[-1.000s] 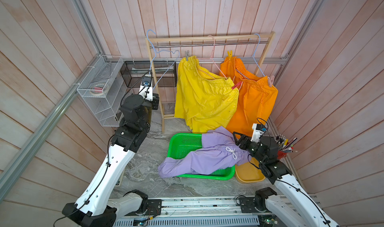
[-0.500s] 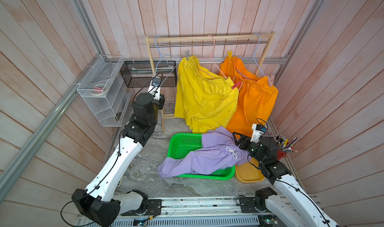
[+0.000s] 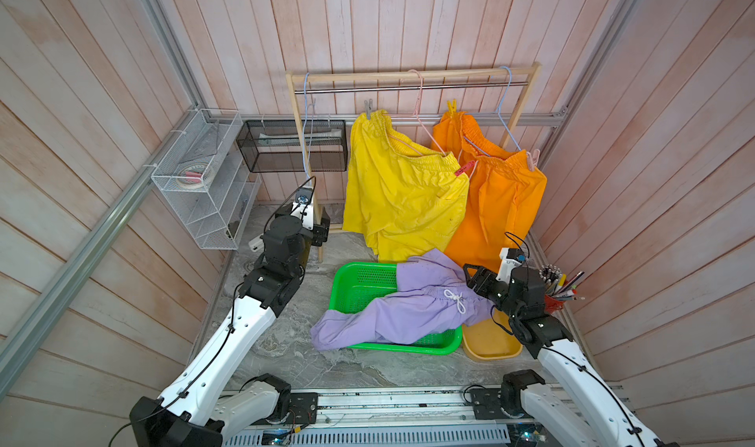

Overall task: Remove the clothespins securing shorts to the hanger
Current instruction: Place the hanger at the clothesline, then adjust the shorts in the basket.

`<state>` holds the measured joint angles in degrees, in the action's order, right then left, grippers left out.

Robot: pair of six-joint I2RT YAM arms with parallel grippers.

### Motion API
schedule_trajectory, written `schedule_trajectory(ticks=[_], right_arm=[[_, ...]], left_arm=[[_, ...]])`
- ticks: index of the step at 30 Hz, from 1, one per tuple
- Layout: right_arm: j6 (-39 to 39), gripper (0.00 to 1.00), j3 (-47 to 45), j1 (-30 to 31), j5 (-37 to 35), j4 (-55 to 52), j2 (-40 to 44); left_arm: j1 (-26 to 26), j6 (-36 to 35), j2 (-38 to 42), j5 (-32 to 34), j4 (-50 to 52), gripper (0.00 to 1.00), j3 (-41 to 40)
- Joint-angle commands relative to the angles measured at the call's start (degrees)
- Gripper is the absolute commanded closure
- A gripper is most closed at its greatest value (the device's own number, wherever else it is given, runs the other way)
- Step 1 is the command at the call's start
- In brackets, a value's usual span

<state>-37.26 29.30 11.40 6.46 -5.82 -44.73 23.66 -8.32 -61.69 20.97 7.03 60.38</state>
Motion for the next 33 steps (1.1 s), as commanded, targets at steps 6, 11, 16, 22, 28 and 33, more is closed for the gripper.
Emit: schedule_trajectory(ticks=[6, 11, 16, 22, 28, 33], right_arm=[[-2.55, 0.22, 1.47, -1.5, -2.25, -9.29, -2.82], [-5.01, 0.2, -0.08, -1.59, -2.44, -11.19, -4.22], [-6.68, 0.18, -3.03, -1.63, -2.78, -9.31, -5.1], [-7.38, 0.2, -5.39, -1.66, -1.36, -5.07, -9.18], [-7.09, 0.33, -7.02, -1.68, -2.15, -1.91, -9.68], [-7.04, 0.57, -8.07, -1.75, -1.92, 0.21, -10.29]], left_arm=[[8.97, 6.87, 4.45, 0.05, -0.35, 0.02, -7.89], [14.49, 13.23, 5.59, -2.92, -1.88, 0.01, -12.69], [22.07, 21.93, 2.08, -7.4, -9.82, 0.01, -18.4], [28.81, 27.09, -7.3, -9.77, -17.27, 0.01, -19.95], [29.99, 31.19, -12.05, -12.57, -22.85, 0.01, -22.12], [30.12, 32.69, -14.9, -12.49, -24.95, 0.01, -23.79]])
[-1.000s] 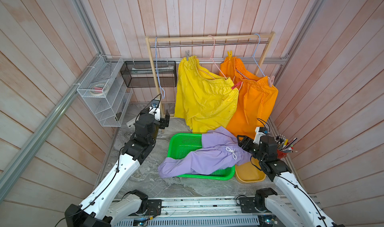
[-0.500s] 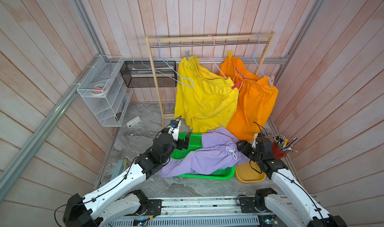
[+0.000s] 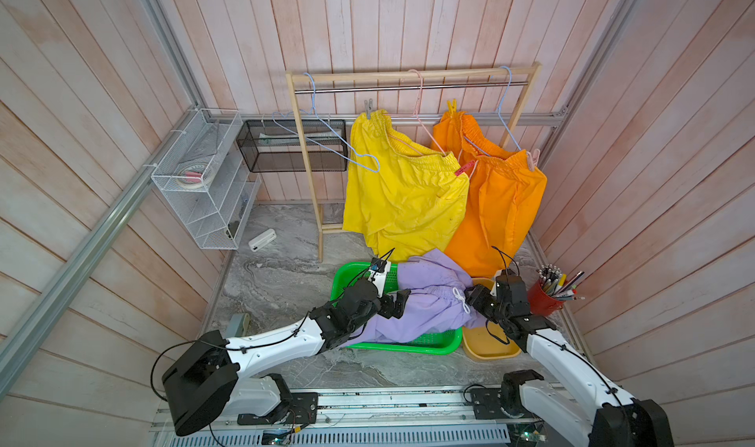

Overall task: Remove the clothespins securing shorts to the hanger
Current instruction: Adjust the shorts in the basket.

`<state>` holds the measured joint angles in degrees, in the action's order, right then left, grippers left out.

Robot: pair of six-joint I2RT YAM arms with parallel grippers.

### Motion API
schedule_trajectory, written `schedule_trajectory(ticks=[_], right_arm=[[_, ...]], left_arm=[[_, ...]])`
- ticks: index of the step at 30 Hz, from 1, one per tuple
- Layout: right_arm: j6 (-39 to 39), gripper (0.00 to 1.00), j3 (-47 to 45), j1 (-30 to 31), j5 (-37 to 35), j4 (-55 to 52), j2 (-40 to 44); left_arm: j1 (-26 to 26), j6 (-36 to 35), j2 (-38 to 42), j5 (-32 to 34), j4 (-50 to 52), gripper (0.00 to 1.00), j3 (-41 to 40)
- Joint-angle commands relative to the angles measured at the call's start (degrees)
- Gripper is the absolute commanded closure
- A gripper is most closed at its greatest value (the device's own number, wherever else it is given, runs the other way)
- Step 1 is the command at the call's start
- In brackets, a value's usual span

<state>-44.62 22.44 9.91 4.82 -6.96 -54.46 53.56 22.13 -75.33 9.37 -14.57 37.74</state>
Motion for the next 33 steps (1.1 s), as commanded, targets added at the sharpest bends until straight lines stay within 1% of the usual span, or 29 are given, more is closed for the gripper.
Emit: schedule_trajectory(ticks=[1, 3, 6, 10, 12, 14, 19, 22, 25, 27, 28, 29, 33], right_arm=[[0.41, 0.65, -1.17, -0.19, -0.27, 1.26, -0.47], [1.29, 0.81, -0.67, -0.19, -0.39, 0.89, 0.37], [1.37, 1.0, 0.49, -0.24, -1.83, -0.56, 4.33], [2.23, 1.0, 3.81, 0.32, -3.78, -3.07, 10.85], [3.17, 1.0, 7.08, 2.03, -5.12, -4.58, 12.78], [3.94, 1.0, 10.73, 5.14, -7.53, -5.74, 13.41], [5.05, 1.0, 19.75, 18.04, -15.37, -6.9, 11.03], [6.0, 1.0, 24.83, 26.89, -19.77, -6.18, 7.46], [7.65, 1.0, 30.11, 35.96, -24.95, -5.6, 2.74], [9.74, 1.0, 33.74, 42.54, -29.63, -4.85, -0.65], [10.41, 1.0, 35.09, 44.91, -31.23, -4.36, -2.04], [10.98, 1.0, 36.31, 47.05, -31.96, -3.46, -3.63], [11.86, 1.0, 39.82, 53.08, -31.1, 1.13, -9.69]], left_arm=[[0.23, 2.46, -1.75, -0.67, -3.66, 0.01, -1.43], [0.23, 2.76, -2.52, -0.16, -3.96, 0.01, -2.0], [0.22, 2.66, -2.8, 0.6, -4.15, 0.01, -2.57], [0.15, 2.45, -2.88, 1.26, -4.33, 0.01, -2.75], [0.11, 2.26, -3.23, 1.27, -4.42, 0.01, -2.54], [0.08, 2.3, -3.47, 1.53, -4.5, 0.01, -2.31], [-0.04, 2.47, -3.05, 2.38, -4.43, 0.01, -2.13], [-0.57, 3.06, -0.85, 3.74, -3.34, 0.01, -2.61], [-1.79, 4.03, 3.64, 5.33, -1.4, 0.01, -3.88], [-3.13, 4.51, 7.63, 6.29, 0.46, 0.01, -5.07], [-3.72, 4.65, 9.49, 6.81, 1.27, 0.01, -5.78], [-4.53, 4.94, 11.75, 7.45, 2.23, 0.01, -6.74], [-7.15, 5.65, 19.73, 8.8, 5.12, 0.01, -9.88]])
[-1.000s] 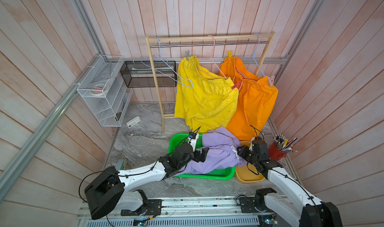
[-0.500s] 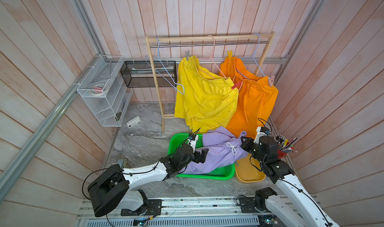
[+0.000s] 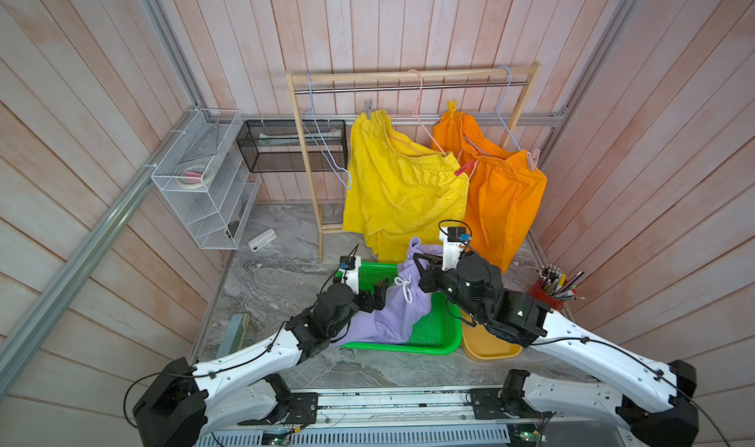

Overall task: Remove the clothespins securing shorts to the hanger
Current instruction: Adjust the shorts in the basket.

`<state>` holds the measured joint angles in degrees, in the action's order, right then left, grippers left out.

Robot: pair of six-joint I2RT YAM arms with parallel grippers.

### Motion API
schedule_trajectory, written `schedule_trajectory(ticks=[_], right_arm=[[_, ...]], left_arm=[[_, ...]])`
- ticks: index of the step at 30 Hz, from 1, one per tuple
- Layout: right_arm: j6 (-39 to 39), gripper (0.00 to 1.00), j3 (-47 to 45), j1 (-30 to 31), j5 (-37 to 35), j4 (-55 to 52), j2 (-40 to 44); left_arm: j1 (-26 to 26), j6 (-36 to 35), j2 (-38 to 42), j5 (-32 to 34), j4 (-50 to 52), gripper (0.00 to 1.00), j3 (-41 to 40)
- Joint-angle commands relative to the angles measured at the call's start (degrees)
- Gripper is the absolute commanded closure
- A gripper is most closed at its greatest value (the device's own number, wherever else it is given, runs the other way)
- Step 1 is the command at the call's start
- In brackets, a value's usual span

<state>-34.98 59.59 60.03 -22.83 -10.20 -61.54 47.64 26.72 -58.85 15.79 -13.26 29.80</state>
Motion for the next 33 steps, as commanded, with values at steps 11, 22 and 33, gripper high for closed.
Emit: schedule_trajectory(ticks=[11, 22, 33], right_arm=[[9.65, 1.0, 15.51, 19.04, -12.57, 9.66, -16.44], [13.05, 1.0, 19.23, 25.49, -17.24, 10.47, -16.67], [-3.96, 1.0, 4.45, 14.69, -10.58, 9.15, -7.92]], left_arm=[[-3.72, 0.79, 9.7, 3.19, 8.75, 0.01, -2.74], [-3.87, 1.12, 8.89, 1.96, 8.54, 0.01, -1.81], [-3.92, 0.66, 11.8, 3.85, 10.77, 0.01, -2.12]])
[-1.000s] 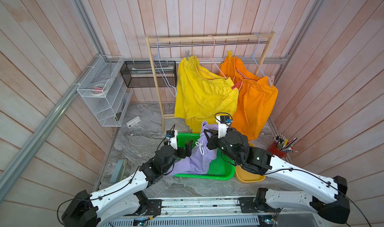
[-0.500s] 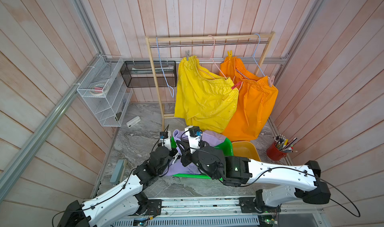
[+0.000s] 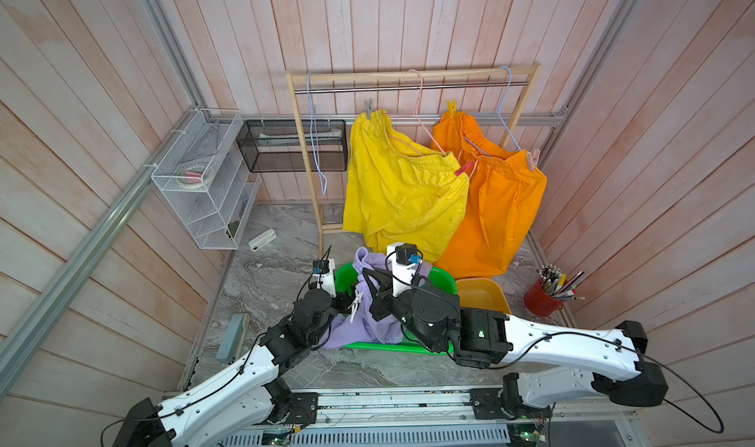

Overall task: Remove the clothespins securing shorts to the hanger
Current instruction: Adjust the shorts in the basket.

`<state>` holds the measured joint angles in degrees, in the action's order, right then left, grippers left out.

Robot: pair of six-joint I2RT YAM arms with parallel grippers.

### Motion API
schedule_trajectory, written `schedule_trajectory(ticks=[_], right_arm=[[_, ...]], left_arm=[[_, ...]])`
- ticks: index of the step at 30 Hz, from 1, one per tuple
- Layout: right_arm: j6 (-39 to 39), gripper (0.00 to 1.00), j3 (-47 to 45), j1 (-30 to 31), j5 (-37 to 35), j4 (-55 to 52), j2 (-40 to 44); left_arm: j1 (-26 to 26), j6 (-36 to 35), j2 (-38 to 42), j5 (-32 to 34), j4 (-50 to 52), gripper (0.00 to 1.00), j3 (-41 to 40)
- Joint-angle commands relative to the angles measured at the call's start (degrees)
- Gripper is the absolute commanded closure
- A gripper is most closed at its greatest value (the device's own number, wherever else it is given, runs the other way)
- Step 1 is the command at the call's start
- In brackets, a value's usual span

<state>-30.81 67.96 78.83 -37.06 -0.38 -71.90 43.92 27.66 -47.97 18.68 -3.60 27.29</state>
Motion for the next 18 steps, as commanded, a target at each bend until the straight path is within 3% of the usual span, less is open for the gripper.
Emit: schedule_trajectory(ticks=[1, 11, 18], right_arm=[[-10.15, 1.0, -6.28, -6.14, 5.34, -0.65, 3.4], [-19.3, 1.0, -29.35, -25.79, 17.0, 5.09, 6.16], [-16.83, 1.0, -30.47, -32.31, 23.63, 9.78, -2.21]], left_arm=[[-0.24, -0.35, 0.86, 0.92, 1.13, 0.01, 0.4], [-0.19, -0.5, -1.77, -0.37, -0.29, 0.01, 0.28], [-0.18, -0.77, -5.07, -2.29, -2.4, 0.01, 0.61]])
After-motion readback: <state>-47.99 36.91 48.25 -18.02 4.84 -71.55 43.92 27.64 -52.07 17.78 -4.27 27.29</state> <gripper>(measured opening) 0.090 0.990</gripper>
